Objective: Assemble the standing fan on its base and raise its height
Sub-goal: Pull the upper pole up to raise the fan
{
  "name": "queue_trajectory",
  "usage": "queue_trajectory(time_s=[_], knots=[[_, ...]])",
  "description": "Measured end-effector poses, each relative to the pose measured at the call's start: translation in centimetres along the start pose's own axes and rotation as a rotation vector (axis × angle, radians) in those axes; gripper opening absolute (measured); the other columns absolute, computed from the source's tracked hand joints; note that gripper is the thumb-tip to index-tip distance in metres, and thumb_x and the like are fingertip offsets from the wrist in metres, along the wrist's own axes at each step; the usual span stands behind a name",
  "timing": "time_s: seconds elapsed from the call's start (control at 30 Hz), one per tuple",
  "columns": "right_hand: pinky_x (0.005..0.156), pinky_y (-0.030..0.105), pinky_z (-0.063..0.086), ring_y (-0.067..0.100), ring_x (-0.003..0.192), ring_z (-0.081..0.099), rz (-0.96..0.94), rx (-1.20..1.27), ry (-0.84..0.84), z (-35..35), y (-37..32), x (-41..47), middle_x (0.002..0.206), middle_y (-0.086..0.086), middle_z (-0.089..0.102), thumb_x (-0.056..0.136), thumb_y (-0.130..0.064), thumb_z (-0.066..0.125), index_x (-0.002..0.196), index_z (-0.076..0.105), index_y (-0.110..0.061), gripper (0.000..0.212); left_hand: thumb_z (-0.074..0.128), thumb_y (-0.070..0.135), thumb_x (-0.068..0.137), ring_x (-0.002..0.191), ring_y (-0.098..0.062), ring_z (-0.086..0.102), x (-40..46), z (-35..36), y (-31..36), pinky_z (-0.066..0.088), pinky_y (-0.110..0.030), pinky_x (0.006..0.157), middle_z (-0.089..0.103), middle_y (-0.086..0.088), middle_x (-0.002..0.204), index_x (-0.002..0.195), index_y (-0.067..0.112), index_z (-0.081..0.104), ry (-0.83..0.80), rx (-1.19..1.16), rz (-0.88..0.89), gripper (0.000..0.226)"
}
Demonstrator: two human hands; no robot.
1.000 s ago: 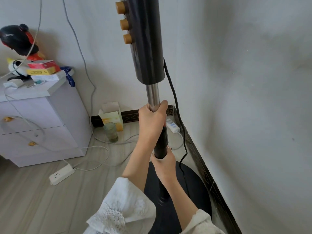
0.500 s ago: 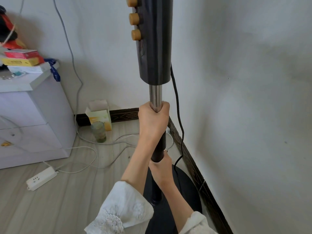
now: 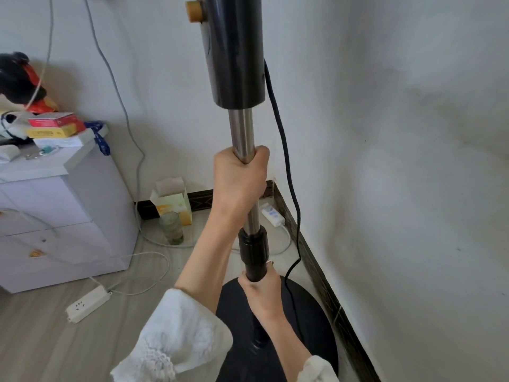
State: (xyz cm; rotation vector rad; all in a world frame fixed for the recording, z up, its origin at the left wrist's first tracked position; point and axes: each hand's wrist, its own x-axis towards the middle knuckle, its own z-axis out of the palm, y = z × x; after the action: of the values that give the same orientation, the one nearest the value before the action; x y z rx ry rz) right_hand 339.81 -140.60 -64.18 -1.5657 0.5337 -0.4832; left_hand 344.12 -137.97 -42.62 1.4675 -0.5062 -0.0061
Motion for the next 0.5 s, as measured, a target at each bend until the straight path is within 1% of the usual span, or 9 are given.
queue_trajectory(time_s=[0.1, 0.2, 0.27, 0.33, 0.4, 0.47, 0.5], knots=[[0.046, 0.009, 0.041, 0.002, 0.052, 0.055, 0.038, 0.009, -0.035, -0.6, 0.0, 0.1, 0.071, -0.001, 0.057, 0.074, -0.009, 0.067, 0.081, 0.051, -0.026, 0.025, 0.049, 0.008, 0.076, 0.039, -0.014, 0.027, -0.4, 0.2, 0.5, 0.028, -0.027, 0.042, 0.027, 0.001, 0.044, 0.055, 0.018, 0.031, 0.004, 0.02, 0.003, 0.03], [0.044, 0.011, 0.039, 0.001, 0.047, 0.051, 0.049, 0.031, -0.083, -0.6, 0.0, 0.5, 0.07, -0.001, 0.056, 0.074, -0.008, 0.067, 0.081, 0.052, -0.025, 0.023, 0.049, 0.007, 0.08, 0.039, -0.014, 0.028, -0.5, 0.1, 0.4, 0.03, -0.026, 0.041, 0.029, 0.0, 0.045, 0.058, 0.016, 0.035, 0.027, 0.019, 0.013, 0.027], [0.044, 0.01, 0.038, 0.001, 0.047, 0.051, 0.049, 0.038, -0.08, -0.4, 0.0, 0.4, 0.069, -0.001, 0.055, 0.074, -0.009, 0.066, 0.081, 0.052, -0.025, 0.023, 0.051, 0.012, 0.083, 0.038, -0.013, 0.035, -0.4, -0.3, 0.3, 0.037, -0.023, 0.04, 0.035, -0.002, 0.044, 0.06, 0.012, 0.04, 0.025, 0.044, 0.036, 0.025], [0.044, 0.009, 0.038, -0.001, 0.046, 0.051, 0.032, 0.04, -0.071, -0.3, 0.1, 0.3, 0.069, -0.002, 0.055, 0.074, -0.01, 0.067, 0.081, 0.052, -0.026, 0.023, 0.054, 0.019, 0.084, 0.038, -0.011, 0.042, -0.5, -0.7, -0.1, 0.04, -0.015, 0.042, 0.043, -0.002, 0.043, 0.059, 0.008, 0.047, 0.024, 0.062, 0.068, 0.028], [0.045, 0.009, 0.039, -0.001, 0.047, 0.052, 0.019, 0.031, -0.072, -0.2, 0.1, 0.2, 0.069, -0.003, 0.055, 0.075, -0.013, 0.068, 0.08, 0.052, -0.028, 0.023, 0.056, 0.024, 0.084, 0.039, -0.009, 0.044, -0.9, -0.9, -0.8, 0.041, -0.011, 0.044, 0.048, 0.001, 0.04, 0.057, 0.003, 0.052, 0.037, 0.066, 0.084, 0.035], [0.047, 0.009, 0.041, 0.001, 0.05, 0.052, 0.011, 0.029, -0.076, -0.1, 0.1, 0.1, 0.069, -0.004, 0.054, 0.075, -0.016, 0.069, 0.081, 0.051, -0.028, 0.023, 0.058, 0.026, 0.085, 0.042, -0.01, 0.046, -1.4, -1.0, -2.0, 0.04, -0.009, 0.045, 0.049, 0.001, 0.041, 0.056, -0.003, 0.054, 0.032, 0.078, 0.07, 0.041], [0.047, 0.009, 0.041, 0.002, 0.052, 0.052, 0.009, 0.018, -0.069, -0.1, 0.0, 0.1, 0.07, -0.004, 0.054, 0.075, -0.018, 0.07, 0.082, 0.051, -0.028, 0.023, 0.059, 0.028, 0.085, 0.044, -0.01, 0.046, -1.8, -1.2, -2.9, 0.04, -0.009, 0.045, 0.05, 0.001, 0.043, 0.057, -0.002, 0.055, 0.008, 0.108, 0.046, 0.041]])
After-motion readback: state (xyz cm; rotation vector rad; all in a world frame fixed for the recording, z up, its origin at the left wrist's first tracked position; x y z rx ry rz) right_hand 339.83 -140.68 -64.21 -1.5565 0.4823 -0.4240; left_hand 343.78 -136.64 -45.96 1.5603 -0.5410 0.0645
